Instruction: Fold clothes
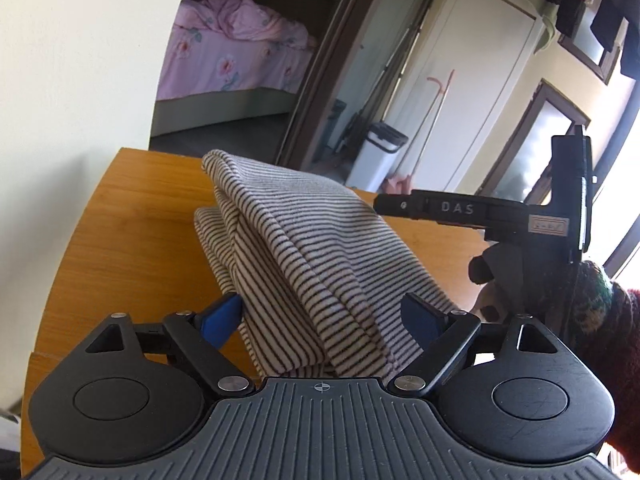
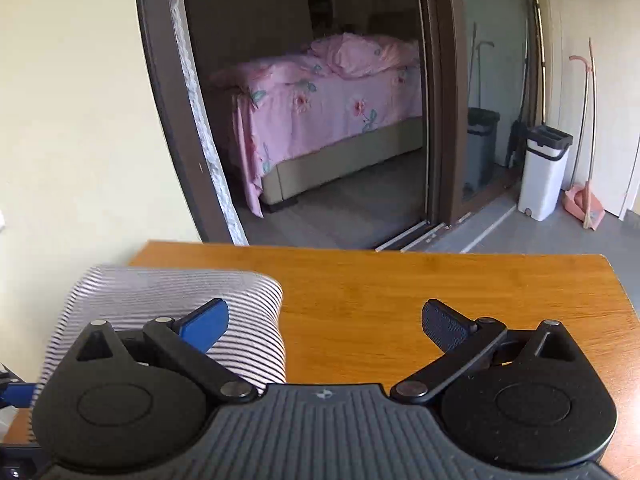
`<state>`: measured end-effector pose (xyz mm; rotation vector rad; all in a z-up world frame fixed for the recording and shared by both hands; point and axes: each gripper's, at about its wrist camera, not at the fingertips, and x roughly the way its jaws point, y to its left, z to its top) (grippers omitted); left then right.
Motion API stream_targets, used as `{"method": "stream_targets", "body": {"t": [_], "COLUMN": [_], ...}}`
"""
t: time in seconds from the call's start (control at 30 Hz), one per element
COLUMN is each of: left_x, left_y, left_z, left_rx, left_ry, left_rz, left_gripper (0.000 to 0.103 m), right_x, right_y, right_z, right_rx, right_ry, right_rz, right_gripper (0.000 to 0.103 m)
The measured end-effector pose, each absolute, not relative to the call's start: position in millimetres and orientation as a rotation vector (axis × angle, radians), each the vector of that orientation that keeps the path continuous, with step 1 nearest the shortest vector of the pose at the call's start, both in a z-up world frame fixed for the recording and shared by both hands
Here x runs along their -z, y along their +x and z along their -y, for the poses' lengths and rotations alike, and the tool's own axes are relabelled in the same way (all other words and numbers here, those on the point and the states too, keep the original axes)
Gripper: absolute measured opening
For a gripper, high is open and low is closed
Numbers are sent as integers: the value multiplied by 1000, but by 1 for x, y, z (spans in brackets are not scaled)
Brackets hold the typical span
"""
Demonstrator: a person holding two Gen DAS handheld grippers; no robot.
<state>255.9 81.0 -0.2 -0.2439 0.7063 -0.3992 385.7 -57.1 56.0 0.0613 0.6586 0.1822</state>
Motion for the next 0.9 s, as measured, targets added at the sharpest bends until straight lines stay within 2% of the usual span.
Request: {"method": "stream_targets", "body": {"t": [0.13, 0.33, 0.47, 0.6, 0.77, 0.83, 0.9], "left_x": [1, -21, -25, -2, -4, -9, -13], "left_y": [260, 260, 271, 299, 298, 292, 285], "left_z": [-85, -81, -74, -70, -77, -77, -76], "left_rx": [376, 396, 433, 398, 363, 346, 336], "left_ry": [-248, -230, -218, -209, -223, -216, -213], "left_rz": [-709, -626, -619, -685, -671, -672, -677], "left_gripper": [87, 86, 75, 61, 61, 72, 74], "right_x": [-55, -70, -62, -57, -67, -68, -66], "right_y": [407, 362, 331, 321, 320, 324, 330], "right_z": [64, 63, 62, 59, 72, 82, 91], "right_rx": [-121, -201, -253, -245, -305, -343, -369], "right_ry": [69, -20, -29, -29, 44, 131, 219], "right_rz": [-671, -570, -572, -580, -610, -633, -655], "right_gripper": [103, 103, 103, 103, 101, 91, 84]}}
